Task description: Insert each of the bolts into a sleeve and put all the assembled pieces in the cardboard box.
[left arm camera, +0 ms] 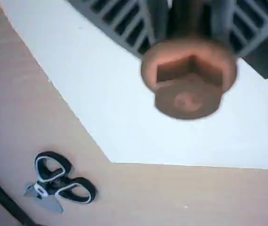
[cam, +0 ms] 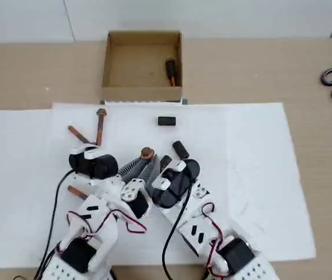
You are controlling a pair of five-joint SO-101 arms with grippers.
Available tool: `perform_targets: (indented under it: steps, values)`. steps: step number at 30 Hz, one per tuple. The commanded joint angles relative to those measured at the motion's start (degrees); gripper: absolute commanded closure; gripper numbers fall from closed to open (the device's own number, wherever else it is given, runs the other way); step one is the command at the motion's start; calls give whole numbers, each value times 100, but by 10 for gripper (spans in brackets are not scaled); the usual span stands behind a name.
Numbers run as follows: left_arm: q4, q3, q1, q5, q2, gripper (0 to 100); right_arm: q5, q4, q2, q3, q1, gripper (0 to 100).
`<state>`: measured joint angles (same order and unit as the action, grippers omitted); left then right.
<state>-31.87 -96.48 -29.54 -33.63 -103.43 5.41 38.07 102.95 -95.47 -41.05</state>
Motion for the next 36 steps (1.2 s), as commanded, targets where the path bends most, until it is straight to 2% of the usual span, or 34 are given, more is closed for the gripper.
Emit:
perform_targets:
  steps: [1, 9, 14, 16, 21, 27, 36]
  values:
    - [-360, 31, -167, 149, -53, 994, 114, -127, 84, 149, -48, 995]
    - [-1169, 48, -316, 369, -62, 994, 114, -163, 84, 141, -40, 995]
    - [-1169, 66, -360, 396, -62, 991, 114, -163, 84, 132, -40, 995]
    - [-1178, 119, -352, 396, -62, 953, 114, -145, 84, 132, -40, 995]
    - [-1204, 391, -343, 396, -53, 789, 114, -127, 84, 114, -31, 995]
    - [-1292, 690, -325, 668, -53, 787, 114, -127, 75, 114, -22, 995]
    - [-1538, 1332, 387, 1327, -53, 787, 114, -127, 66, 114, -22, 995]
